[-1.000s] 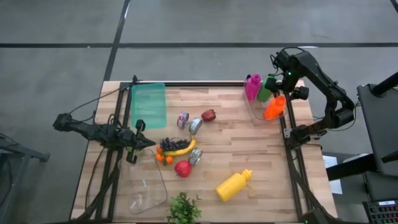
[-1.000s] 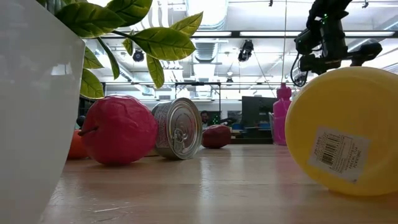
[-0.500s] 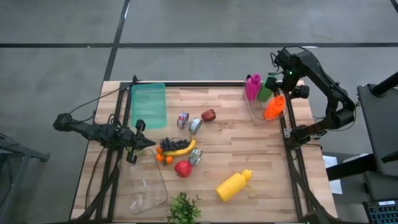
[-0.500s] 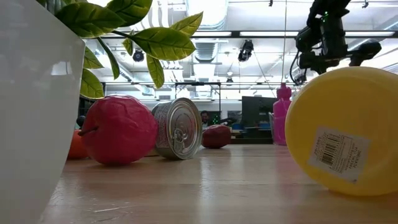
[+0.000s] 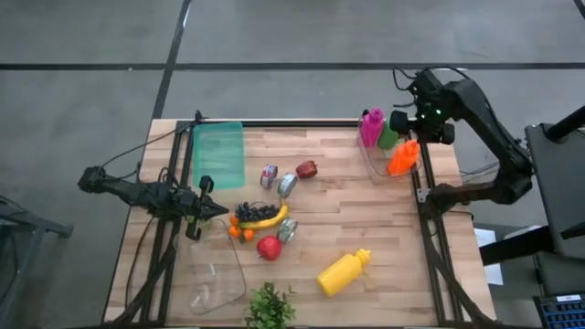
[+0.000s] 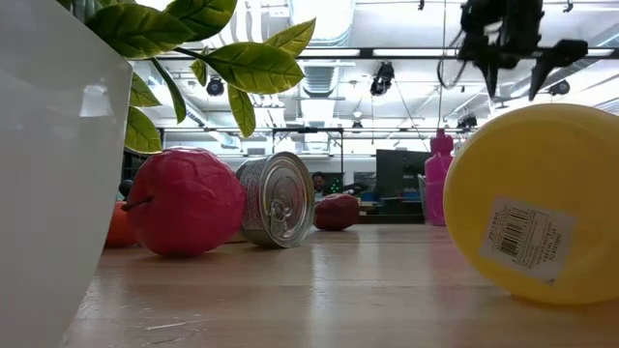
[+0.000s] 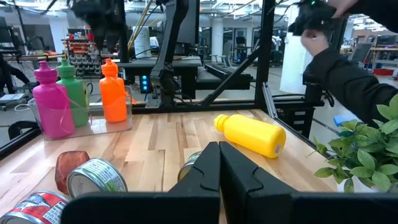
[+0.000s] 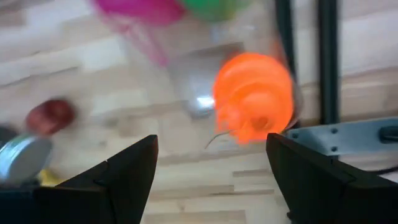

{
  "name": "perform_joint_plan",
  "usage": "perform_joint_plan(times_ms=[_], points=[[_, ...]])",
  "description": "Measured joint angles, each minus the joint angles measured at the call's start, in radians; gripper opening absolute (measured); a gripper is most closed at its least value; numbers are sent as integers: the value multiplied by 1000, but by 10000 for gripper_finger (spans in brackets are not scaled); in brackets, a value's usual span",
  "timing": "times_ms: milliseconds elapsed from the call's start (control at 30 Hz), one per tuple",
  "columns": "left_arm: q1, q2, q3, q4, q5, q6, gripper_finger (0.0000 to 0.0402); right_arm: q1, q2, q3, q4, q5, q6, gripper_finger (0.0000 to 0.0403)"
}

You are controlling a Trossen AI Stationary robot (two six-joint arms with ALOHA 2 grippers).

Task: Pick & Place Food Item
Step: Put the yellow tumbler bottle into the top right transparent bin

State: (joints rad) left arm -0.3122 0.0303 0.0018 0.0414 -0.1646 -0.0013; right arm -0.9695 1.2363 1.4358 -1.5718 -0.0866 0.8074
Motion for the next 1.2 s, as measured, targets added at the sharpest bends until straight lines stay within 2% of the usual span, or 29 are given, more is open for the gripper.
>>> perform_joint_plan(times_ms=[167,267,433,567,700,867,967,1067,1133,1200], points=[[0,0,0,0,0,0,0,114,-105,20,2,10,9,298],[0,0,0,0,0,0,0,220,-173,9,40,27,18,298],[0,0,0,0,0,0,0,502,-264,-42,185,176,101,298],[0,0,0,0,0,0,0,744,-299,-99,279,307,93,298],[0,0,0,0,0,0,0,981,-294,-158,376,445,61,298],[0,0,0,0,0,0,0,1299,-247,-258,604,721,-75,298],[0,0,0,0,0,0,0,1442,-202,-316,699,892,-180,298],[0,0,0,0,0,0,0,1562,-170,-360,707,915,-240,298],[0,0,0,0,0,0,0,1632,-149,-402,712,887,-228,298],[0,0,0,0,0,0,0,1680,-124,-439,723,904,-189,298]])
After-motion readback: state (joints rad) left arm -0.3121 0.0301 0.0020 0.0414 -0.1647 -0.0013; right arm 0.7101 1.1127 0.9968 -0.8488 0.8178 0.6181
